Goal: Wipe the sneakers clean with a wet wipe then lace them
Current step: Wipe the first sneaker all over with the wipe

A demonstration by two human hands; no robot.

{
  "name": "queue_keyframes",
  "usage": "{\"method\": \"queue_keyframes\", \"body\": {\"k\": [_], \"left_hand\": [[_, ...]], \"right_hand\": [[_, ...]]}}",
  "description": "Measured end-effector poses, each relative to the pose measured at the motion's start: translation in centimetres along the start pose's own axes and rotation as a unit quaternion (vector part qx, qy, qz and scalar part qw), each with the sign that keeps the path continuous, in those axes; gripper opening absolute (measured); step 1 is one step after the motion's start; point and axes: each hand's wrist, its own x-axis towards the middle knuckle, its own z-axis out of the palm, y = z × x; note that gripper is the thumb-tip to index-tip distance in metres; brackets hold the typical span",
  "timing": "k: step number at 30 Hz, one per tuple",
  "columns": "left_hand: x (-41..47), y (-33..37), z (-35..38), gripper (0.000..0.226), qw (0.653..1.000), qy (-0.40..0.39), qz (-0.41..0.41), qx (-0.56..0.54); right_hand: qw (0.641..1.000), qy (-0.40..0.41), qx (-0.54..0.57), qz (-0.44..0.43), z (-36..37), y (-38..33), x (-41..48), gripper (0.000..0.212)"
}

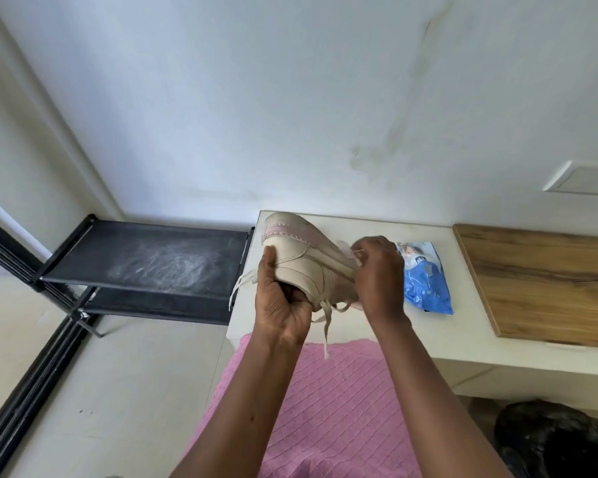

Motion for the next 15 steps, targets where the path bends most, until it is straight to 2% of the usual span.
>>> {"method": "queue_keyframes", "body": {"k": [2,4,8,10,13,15], "left_hand": [[-0.1,-0.1,-0.2,0.031,1.0,-0.015,-0.006,-0.004],[-0.2,-0.2,-0.1,0.035,0.999,-0.027,-0.009,-0.014],[-0.4,-0.9,0.4,0.051,0.997,-0.05,-0.025,-0.055],[-0.2,-0.4,0.5,0.049,0.995,-0.056,-0.033,-0.07],[0.3,0.6,0.4,0.043,0.997,-0.034,-0.019,-0.067],[0.6,1.2,0.1,0.042,0.997,-0.022,-0.003,-0.068]], "right_hand": [[0.999,0.006,-0.004,0.046,0.0,0.6,0.1,0.036],[0.998,0.034,0.019,0.048,0.2,-0.8,0.2,0.036],[0.994,0.081,0.065,-0.038,1.0,-5.6,-1.2,0.031],[0.989,0.069,0.095,-0.089,0.9,-6.6,-1.7,0.031],[0.984,0.043,0.067,-0.162,0.4,-4.1,-1.7,0.03],[0.989,0.049,0.024,-0.139,0.1,-1.2,-1.7,0.035]]}}
